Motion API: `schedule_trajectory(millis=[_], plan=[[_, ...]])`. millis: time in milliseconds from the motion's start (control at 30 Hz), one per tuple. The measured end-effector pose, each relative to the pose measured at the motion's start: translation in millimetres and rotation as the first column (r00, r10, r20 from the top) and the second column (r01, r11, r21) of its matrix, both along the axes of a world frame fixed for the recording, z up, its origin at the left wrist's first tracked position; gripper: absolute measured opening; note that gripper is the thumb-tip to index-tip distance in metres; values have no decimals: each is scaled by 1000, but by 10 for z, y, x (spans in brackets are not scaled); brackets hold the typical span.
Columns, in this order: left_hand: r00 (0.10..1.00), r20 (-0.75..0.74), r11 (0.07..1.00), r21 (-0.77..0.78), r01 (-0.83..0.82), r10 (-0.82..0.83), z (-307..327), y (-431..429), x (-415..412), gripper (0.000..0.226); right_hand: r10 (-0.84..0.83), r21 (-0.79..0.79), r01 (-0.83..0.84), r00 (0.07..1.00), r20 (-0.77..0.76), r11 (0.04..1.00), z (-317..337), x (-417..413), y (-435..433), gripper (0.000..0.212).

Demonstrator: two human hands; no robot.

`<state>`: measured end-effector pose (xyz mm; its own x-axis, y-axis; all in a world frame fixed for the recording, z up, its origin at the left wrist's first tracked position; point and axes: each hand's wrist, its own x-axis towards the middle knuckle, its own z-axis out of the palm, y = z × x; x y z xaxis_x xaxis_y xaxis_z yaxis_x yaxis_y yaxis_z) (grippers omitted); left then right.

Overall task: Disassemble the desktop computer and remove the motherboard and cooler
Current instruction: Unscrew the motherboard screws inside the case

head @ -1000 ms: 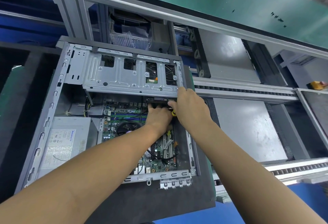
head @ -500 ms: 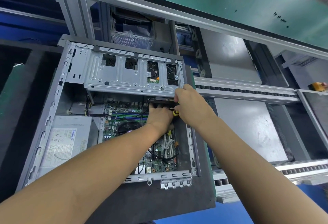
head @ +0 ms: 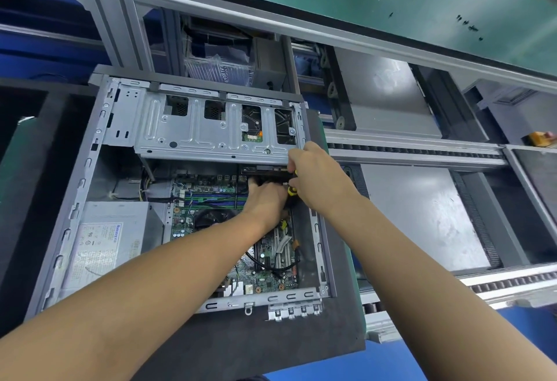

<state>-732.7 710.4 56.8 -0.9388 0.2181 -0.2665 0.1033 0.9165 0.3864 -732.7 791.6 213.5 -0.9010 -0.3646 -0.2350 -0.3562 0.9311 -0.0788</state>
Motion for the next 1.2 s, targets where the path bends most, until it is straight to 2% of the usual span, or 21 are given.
schedule_trajectory(millis=[133,200,300,400,600,700,800,867,1000,1100,1200], plan=[[1000,19,998,67,-20,19,-8,-11,4,18,-13,-10,13,1000,24,1000,3,4,17,22],[998,33,991,117,-64,60,-30,3,0,10,-50,-29,50,999,20,998,4,13,12,32],[994,70,987,132,-89,80,-52,13,-31,14,-145,-6,145,986,-82,989,24,7,12,46],[994,76,991,103,-82,74,-41,7,-60,16,-142,73,151,983,-116,986,32,13,-9,40],[969,238,997,58,49,-61,206,-146,-196,35,-102,46,101,995,15,994,84,-10,-107,24],[960,237,982,151,114,-148,214,-293,-221,20,-72,50,70,996,48,996,79,14,-149,21],[964,223,966,244,90,-147,151,-355,-187,31,-40,71,38,999,26,997,95,13,-152,15],[969,203,966,244,88,-140,119,-342,-177,32,4,108,-4,1000,5,994,119,3,-118,16],[963,195,967,209,147,-188,137,-331,-127,35,123,137,-128,991,47,982,132,63,-25,31],[964,177,967,196,163,-199,159,-345,-116,44,131,119,-136,990,48,984,135,69,3,32],[966,174,966,206,155,-192,156,-348,-116,38,153,106,-157,987,46,982,108,76,28,24]])
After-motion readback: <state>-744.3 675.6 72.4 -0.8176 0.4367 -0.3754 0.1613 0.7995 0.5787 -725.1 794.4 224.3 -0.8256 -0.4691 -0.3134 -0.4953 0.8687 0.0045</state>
